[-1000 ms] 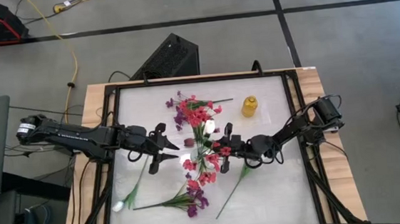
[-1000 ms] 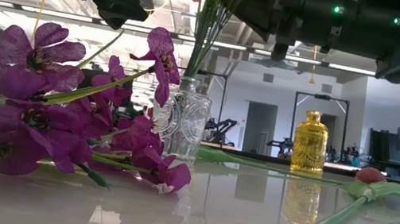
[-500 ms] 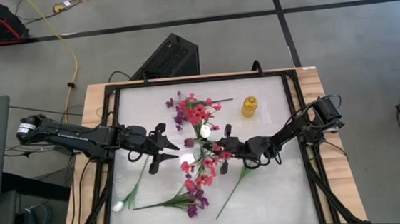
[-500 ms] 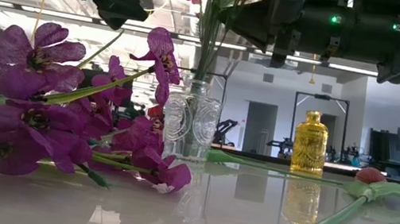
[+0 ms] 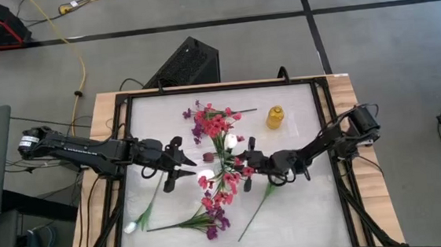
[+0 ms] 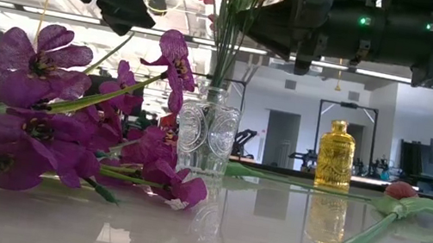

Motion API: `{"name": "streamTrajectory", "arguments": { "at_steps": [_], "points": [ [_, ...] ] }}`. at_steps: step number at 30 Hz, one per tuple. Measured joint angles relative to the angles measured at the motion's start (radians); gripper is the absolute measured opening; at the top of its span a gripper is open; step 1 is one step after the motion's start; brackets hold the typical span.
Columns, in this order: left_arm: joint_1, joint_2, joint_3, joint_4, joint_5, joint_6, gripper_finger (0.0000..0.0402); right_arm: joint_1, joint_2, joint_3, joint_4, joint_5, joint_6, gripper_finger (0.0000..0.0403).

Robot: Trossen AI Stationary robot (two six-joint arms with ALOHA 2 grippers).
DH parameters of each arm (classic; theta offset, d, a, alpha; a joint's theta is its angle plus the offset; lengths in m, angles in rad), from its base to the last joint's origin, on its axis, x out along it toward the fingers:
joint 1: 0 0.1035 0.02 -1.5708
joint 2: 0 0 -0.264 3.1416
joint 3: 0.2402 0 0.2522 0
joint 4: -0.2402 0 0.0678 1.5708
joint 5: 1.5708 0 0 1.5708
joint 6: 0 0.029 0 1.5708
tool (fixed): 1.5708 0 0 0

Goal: Sort flowers into vase by color
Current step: Put the top white tulip into the transparent vase, then put the white tulip into the transparent vase

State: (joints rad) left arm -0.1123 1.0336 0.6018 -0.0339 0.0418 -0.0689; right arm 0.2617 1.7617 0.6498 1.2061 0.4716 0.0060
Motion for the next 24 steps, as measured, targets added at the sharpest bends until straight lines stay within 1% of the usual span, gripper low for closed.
{"name": "streamTrajectory", "arguments": {
  "at_steps": [3, 9, 12, 15, 18, 21, 24],
  "points": [
    [0.0, 0.0, 0.0, -0.015, 0.0, -0.007, 0.0126, -0.007, -0.065, 0.0, -0.144, -0.001, 0.054, 0.0128],
    [0.0, 0.0, 0.0, -0.022, 0.0, -0.019, 0.0126, -0.01, -0.228, 0.0, -0.497, -0.011, 0.134, 0.0193],
    [0.0, 0.0, 0.0, -0.042, 0.0, -0.038, 0.0126, -0.01, -0.31, 0.0, -0.65, -0.066, 0.167, 0.022],
    [0.0, 0.0, 0.0, -0.081, -0.002, -0.085, 0.0126, -0.01, -0.388, 0.0, -0.775, -0.127, 0.185, 0.0238],
    [0.0, 0.0, 0.0, -0.158, -0.002, -0.19, 0.0126, -0.005, -0.445, 0.0, -0.888, -0.168, 0.189, 0.0245],
    [-0.002, 0.0, 0.0, -0.28, -0.002, -0.37, 0.0126, 0.013, -0.479, 0.0, -0.967, -0.183, 0.208, 0.0245],
    [-0.028, 0.0, 0.0, -0.427, -0.042, -0.552, 0.0126, 0.035, -0.494, 0.0, -0.997, -0.185, 0.215, 0.0245]
  ]
}}
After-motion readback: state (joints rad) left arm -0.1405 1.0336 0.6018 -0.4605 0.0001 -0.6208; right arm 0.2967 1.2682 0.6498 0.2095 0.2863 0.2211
